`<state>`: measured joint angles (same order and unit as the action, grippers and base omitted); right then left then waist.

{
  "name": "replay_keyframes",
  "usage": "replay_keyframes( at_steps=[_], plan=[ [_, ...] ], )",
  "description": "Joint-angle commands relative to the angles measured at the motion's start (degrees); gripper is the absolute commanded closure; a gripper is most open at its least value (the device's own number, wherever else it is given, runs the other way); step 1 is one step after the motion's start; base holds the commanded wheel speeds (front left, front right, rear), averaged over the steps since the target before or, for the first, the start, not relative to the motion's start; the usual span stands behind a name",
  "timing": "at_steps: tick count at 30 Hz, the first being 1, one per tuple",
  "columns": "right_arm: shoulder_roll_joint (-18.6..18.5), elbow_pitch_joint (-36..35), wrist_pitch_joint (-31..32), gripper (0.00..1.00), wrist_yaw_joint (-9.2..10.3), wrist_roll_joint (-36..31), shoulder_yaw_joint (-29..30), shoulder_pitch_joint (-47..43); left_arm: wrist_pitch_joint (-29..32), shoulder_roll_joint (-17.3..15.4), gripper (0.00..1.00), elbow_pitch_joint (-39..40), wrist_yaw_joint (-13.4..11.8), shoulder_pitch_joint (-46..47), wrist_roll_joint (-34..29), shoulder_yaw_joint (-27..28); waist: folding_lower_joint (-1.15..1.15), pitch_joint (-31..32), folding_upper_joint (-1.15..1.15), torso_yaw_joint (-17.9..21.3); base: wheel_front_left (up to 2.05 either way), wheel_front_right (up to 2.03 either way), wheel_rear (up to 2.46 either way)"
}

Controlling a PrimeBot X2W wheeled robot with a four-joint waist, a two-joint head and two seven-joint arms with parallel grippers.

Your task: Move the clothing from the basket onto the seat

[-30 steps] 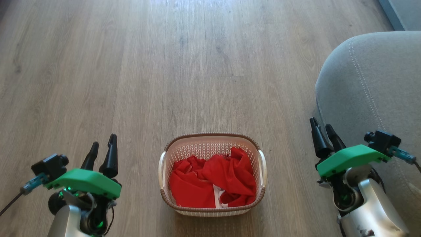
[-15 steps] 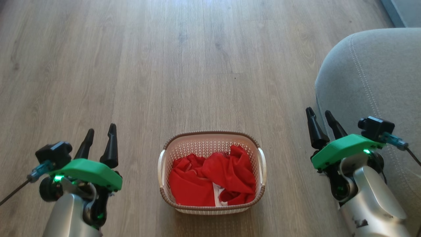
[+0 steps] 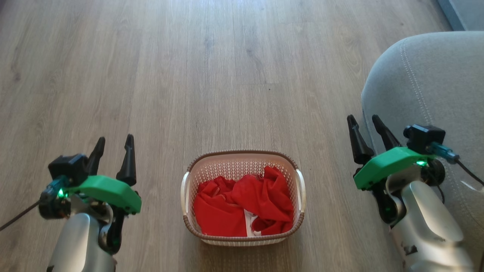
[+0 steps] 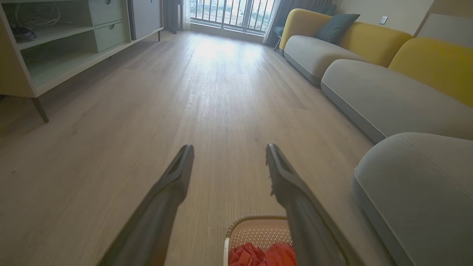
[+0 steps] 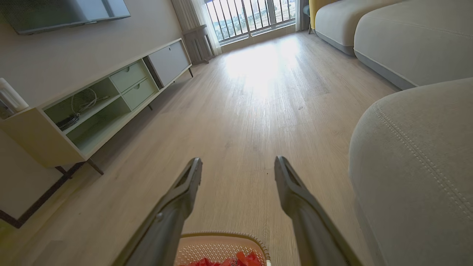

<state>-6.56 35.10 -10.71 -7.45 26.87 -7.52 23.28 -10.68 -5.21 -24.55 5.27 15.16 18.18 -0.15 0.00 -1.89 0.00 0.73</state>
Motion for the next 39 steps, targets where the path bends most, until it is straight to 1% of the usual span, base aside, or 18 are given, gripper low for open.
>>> replay_keyframes(
  at_steps=[1,9,21,31,39],
  plan=[
    [-0.5,-1.4,-0.9,0.0,-0.03,-1.6,-1.2,3.5,-1.0,-1.6,0.0,1.7,-0.4,3.8,-1.7,1.5,0.0,0.0,0.0,0.0,0.0,0.0,0.0],
    [-0.6,-0.8,-2.3,0.0,-0.03,-7.2,-0.9,4.6,-2.3,-1.6,0.0,0.8,-0.8,4.8,-7.6,2.0,0.0,-0.2,0.0,0.2,0.0,0.0,0.0],
    [-0.2,-0.2,-4.3,0.0,-0.03,-16.5,1.1,5.9,-4.3,-1.1,0.0,-1.9,-2.2,6.5,-15.5,3.8,0.0,-0.1,0.0,0.3,0.0,0.0,0.0],
    [0.3,-0.7,-4.3,0.0,-0.03,-17.6,2.9,5.2,-4.3,-0.2,0.0,-3.7,-2.1,6.3,-14.9,5.1,0.0,0.2,0.0,0.5,0.0,0.0,0.0],
    [0.5,-1.6,-4.3,0.0,-0.03,-17.7,3.4,4.8,-4.3,0.2,0.0,-4.2,-1.5,6.1,-15.0,5.5,0.0,0.2,0.0,0.5,0.0,0.0,0.0]
  ],
)
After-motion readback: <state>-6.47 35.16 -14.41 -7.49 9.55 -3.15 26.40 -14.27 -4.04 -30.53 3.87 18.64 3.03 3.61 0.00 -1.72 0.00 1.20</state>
